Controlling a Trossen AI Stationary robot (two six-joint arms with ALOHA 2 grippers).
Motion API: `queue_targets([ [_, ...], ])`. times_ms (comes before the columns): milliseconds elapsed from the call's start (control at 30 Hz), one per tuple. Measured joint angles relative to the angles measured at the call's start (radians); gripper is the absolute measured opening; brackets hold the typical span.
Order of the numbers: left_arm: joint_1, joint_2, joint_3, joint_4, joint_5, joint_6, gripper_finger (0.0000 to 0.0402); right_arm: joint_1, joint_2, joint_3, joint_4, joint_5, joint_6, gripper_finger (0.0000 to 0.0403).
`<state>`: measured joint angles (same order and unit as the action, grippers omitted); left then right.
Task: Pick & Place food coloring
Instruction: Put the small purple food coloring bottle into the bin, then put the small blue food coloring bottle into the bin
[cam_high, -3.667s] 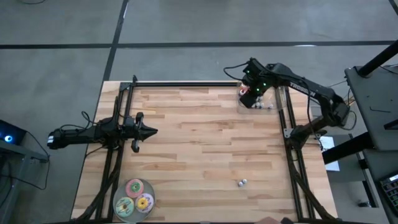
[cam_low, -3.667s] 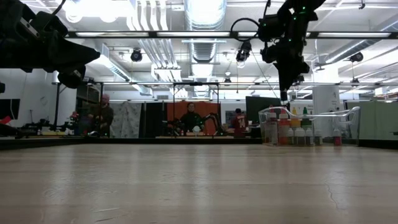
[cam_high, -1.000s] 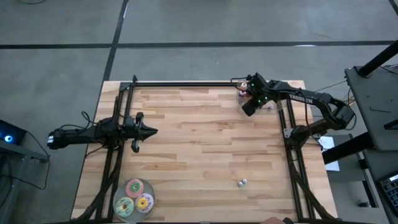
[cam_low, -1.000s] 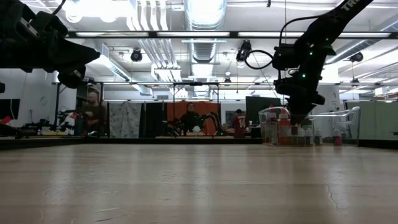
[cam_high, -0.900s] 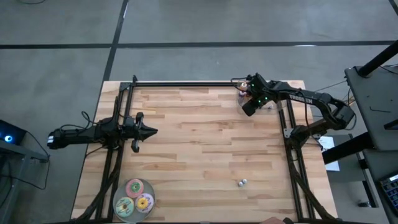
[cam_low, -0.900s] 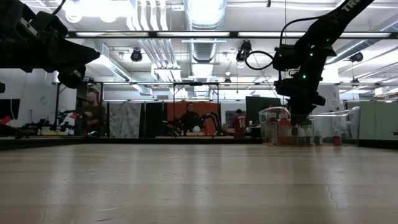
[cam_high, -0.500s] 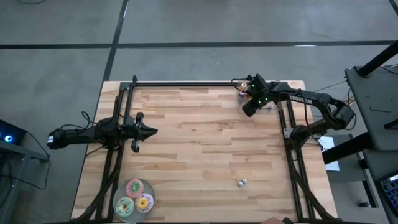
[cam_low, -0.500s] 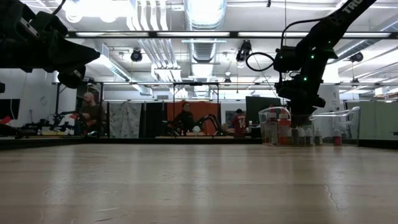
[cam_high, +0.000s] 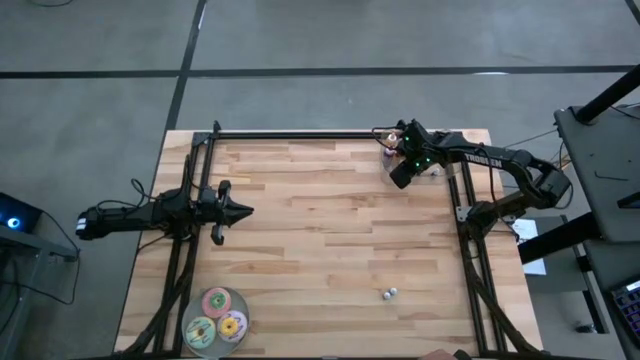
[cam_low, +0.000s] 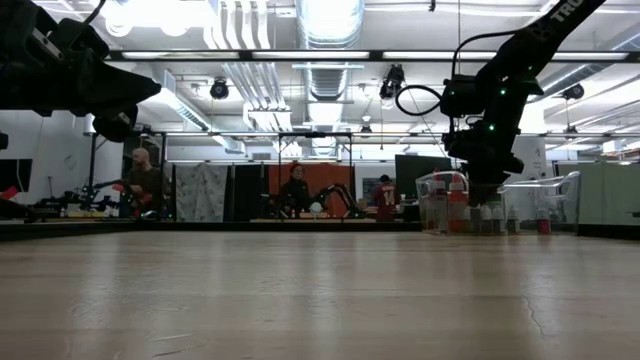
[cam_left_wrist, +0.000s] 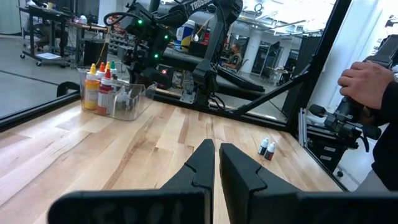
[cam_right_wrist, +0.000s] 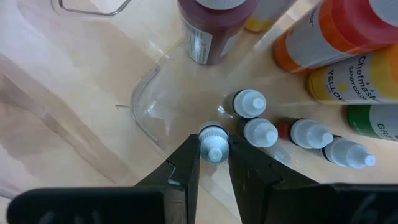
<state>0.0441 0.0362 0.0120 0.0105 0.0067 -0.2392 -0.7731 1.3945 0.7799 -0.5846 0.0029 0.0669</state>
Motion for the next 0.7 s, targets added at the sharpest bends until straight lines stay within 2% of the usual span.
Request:
queue_targets([
  [467,0.000,0.000,0.000,0.000,0.000,0.000,0.0000,0.000,0.000,0.000,0.000,0.000,0.000,0.0089],
  [700,0.000,0.000,0.000,0.000,0.000,0.000,0.0000,0.000,0.000,0.000,-0.002,-0.001,0.000,0.0084],
])
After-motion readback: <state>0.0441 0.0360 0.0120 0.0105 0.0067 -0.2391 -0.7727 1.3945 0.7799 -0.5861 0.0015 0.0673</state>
